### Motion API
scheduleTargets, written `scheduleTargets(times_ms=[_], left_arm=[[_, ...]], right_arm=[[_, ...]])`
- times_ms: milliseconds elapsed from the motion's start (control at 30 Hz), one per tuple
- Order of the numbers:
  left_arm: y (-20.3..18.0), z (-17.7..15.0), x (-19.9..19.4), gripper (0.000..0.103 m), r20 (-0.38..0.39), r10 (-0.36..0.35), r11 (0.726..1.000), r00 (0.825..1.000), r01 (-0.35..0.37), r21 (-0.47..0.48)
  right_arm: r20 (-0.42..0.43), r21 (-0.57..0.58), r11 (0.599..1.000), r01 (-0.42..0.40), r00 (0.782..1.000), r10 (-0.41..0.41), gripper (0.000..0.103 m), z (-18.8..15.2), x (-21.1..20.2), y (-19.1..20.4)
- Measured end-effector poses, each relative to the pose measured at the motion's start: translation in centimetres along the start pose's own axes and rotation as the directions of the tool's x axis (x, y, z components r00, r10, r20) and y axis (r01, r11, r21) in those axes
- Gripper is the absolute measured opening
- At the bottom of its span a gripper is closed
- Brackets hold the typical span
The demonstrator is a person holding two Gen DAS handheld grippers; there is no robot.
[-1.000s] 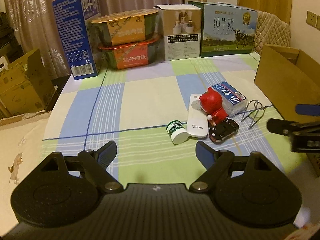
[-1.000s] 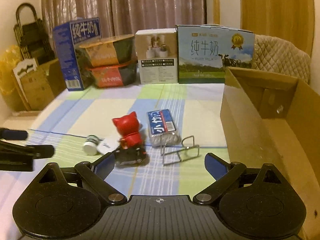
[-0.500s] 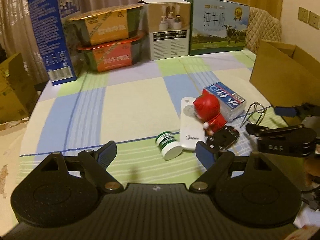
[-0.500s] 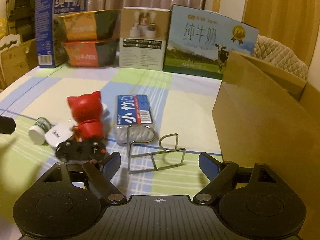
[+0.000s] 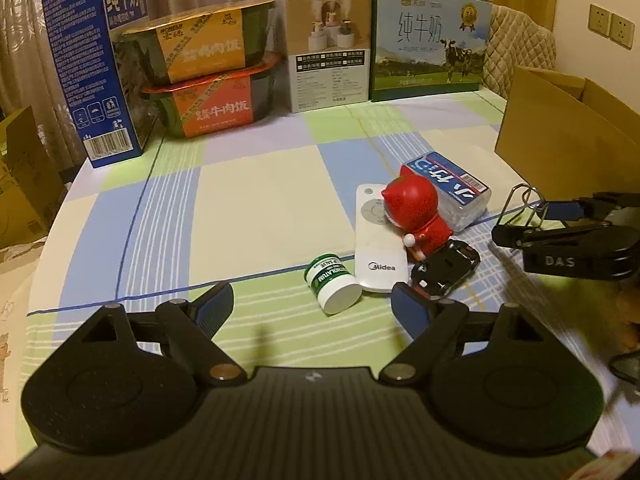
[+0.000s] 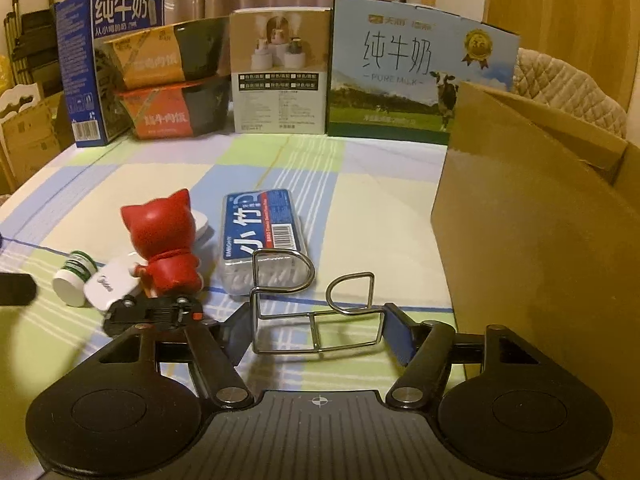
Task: Organize rigid objects
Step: 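Grasp the green-and-white jar with the left tool while the right tool grasps the metal wire holder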
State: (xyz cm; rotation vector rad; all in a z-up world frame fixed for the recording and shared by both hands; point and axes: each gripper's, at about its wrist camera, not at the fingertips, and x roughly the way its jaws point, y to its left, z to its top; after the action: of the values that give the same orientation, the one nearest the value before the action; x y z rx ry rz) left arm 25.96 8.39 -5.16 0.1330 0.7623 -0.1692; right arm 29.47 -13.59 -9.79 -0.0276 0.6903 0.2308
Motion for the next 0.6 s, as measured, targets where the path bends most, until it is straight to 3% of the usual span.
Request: scheduleTargets(times_ms=[200,467,600], left_arm=[[-0.5,-0.2,1.0,0.082,-0.007,-0.015,1.000,1.000,0.015,0.008],[0.6,0.6,3.5,0.051,-0.018,-0.016,0.993,1.000,0.014,-0.117],[0.1,1.0,4.4,0.037,-0.039,-0.010,0.995,0.999,0.006,-0.098]], right_arm=[[-0.051,-0.008,1.000,-0.007,0.999,0.007,0.064,0.2,-2.7,1.1],[-0.077,0.034,0.999,-0.015,0.997,0.017,0.064,-0.1,-3.1,0.6],[-0.073,0.045,0.999,-0.011,0.997,0.014,0.064,0.2,-3.0,0.2]])
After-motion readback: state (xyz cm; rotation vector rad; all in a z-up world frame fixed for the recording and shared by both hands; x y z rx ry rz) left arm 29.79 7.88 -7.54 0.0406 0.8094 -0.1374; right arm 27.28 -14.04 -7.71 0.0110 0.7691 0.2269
